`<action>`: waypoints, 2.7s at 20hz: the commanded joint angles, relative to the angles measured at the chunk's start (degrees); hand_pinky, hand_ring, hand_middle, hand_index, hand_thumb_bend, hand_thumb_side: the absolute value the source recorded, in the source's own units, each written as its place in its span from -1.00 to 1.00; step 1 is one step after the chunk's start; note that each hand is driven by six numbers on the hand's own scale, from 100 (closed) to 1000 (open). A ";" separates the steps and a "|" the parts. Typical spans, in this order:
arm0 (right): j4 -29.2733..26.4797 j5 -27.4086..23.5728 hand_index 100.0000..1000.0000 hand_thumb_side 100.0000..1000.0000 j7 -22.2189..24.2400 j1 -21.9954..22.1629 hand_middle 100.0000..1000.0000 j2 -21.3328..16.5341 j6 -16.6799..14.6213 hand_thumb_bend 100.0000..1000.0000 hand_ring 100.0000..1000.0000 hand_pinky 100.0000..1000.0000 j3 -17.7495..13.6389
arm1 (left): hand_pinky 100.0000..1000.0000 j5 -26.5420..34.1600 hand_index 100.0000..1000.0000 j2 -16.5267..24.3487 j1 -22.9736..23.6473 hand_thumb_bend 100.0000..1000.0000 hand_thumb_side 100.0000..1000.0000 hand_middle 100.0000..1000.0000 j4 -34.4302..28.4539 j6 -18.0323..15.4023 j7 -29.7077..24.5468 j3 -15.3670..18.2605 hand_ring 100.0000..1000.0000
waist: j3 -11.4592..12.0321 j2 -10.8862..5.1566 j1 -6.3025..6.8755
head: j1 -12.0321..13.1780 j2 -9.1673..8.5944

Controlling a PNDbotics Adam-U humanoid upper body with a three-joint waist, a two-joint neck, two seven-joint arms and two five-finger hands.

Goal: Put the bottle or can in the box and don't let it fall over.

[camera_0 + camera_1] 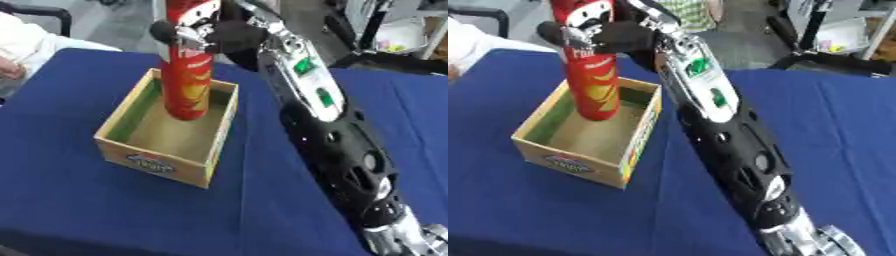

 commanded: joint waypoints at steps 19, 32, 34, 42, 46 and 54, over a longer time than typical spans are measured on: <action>11.63 11.03 -0.42 -1.00 1.11 -1.06 0.97 10.02 -3.92 -0.17 0.95 0.80 3.59 | 0.81 0.35 0.62 0.79 -0.96 -1.00 0.38 0.61 -0.50 -0.04 -0.81 -0.44 0.48 | 0.97 0.34 0.50 | -2.55 -0.18; 11.22 7.99 -0.46 -1.00 -1.89 -4.90 0.96 9.98 -4.50 -0.21 0.95 0.80 1.88 | 0.81 0.28 0.63 0.61 -1.40 -1.00 0.38 0.61 -0.56 -0.06 -1.02 -0.57 0.48 | 1.21 1.22 0.59 | -2.66 -0.61; 11.41 7.64 -0.46 -1.00 -2.35 -6.66 0.96 9.23 -4.26 -0.19 0.95 0.80 1.62 | 0.81 0.27 0.63 0.63 -1.41 -1.00 0.38 0.61 -0.56 -0.06 -1.02 -0.56 0.48 | 1.25 1.30 0.58 | -2.82 -0.77; 12.47 5.10 -0.46 -1.00 -5.26 -10.02 0.96 8.23 -4.05 -0.26 0.96 0.80 -1.13 | 0.81 0.20 0.63 0.61 -1.55 -1.00 0.39 0.61 -0.53 -0.04 -1.20 -0.69 0.48 | 1.29 1.74 0.65 | -3.55 -1.77; 12.85 4.44 -0.45 -1.00 -8.29 -10.61 0.96 6.88 -4.46 -0.28 0.96 0.80 -3.45 | 0.81 0.14 0.63 0.55 -1.52 -1.00 0.39 0.61 -0.54 -0.07 -1.21 -0.71 0.48 | 1.20 2.03 0.76 | -3.68 -2.17; 15.61 5.08 -0.44 -1.00 -10.99 -11.34 0.96 5.33 -6.13 -0.30 0.95 0.79 -5.59 | 0.81 0.03 0.63 0.48 -1.59 -1.00 0.39 0.61 -0.62 -0.10 -1.26 -0.75 0.48 | 1.18 2.50 0.93 | -3.85 -2.63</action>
